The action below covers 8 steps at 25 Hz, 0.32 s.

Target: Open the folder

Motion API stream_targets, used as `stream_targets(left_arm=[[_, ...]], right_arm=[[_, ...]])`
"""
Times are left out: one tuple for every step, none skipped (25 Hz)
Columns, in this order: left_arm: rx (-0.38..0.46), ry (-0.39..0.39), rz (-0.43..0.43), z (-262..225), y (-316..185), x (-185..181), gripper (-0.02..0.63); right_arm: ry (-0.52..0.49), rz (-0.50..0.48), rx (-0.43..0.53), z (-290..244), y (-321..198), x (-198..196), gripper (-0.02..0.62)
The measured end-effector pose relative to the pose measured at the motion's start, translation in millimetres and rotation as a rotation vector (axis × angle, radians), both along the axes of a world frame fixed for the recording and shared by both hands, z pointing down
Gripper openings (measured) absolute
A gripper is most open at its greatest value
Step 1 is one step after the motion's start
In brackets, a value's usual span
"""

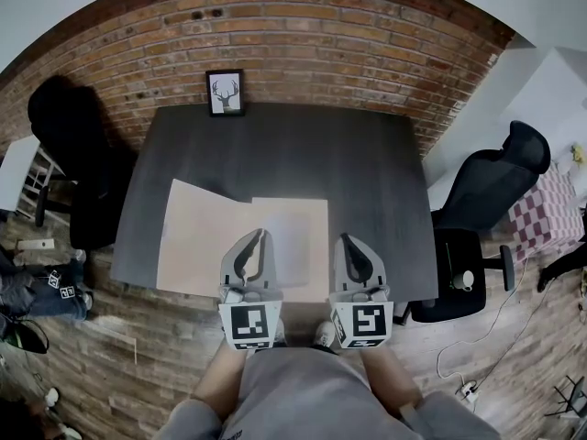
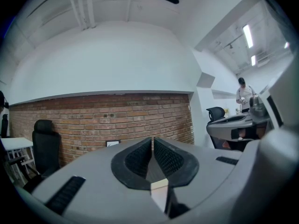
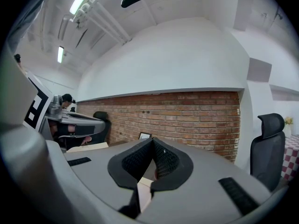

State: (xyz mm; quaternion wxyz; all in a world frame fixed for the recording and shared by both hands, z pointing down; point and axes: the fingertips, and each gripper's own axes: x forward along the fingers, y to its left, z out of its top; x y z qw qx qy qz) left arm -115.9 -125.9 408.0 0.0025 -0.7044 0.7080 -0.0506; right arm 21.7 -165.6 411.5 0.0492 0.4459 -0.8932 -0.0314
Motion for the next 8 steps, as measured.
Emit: stream_targets(left_arm=[[-0.001,-0.001,0.001,-0.1,-0.1,0.2,0.015],[-0.002,-0.002,0.002,-0.1,-0.2,0.4,0.015],[-0.002,-0.002,0.002,-0.1,-0.2,0.5,0.015],[-0.002,-0.001,0.002,0.0,-0.1,0.6,0.015],[-0.002,-0.001,0.002,0.1,0.2,0.6,0.015],[-0.002,-0.001,0.001,0.2,0.5,0.7,0.015],[-0.001,-0.001,0.001,0.5,0.9,0.8,0.015],[-0.001,-0.001,0.0,0.8,1.3,0.9,0.015]], right_arm=[[0.0,0.0,0.0,-0.3,0.0,0.4,-0.002],[0.0,0.001,-0.001,-0.6,0.1,0.7,-0.002],[0.0,0.001,0.0,-1.0,0.3,1.1,-0.002],[-0.001,0.002,0.0,-1.3,0.4,1.4,-0.002],[0.0,0.002,0.001,-1.4,0.6,1.8,-0.002],[0.0,0.004,0.001,-1.2,0.9,2.2,-0.002],[0.0,0.005,0.002,-0.9,1.2,2.6,-0.002],[0.0,0.006,0.002,-0.4,1.5,3.0,-0.002]])
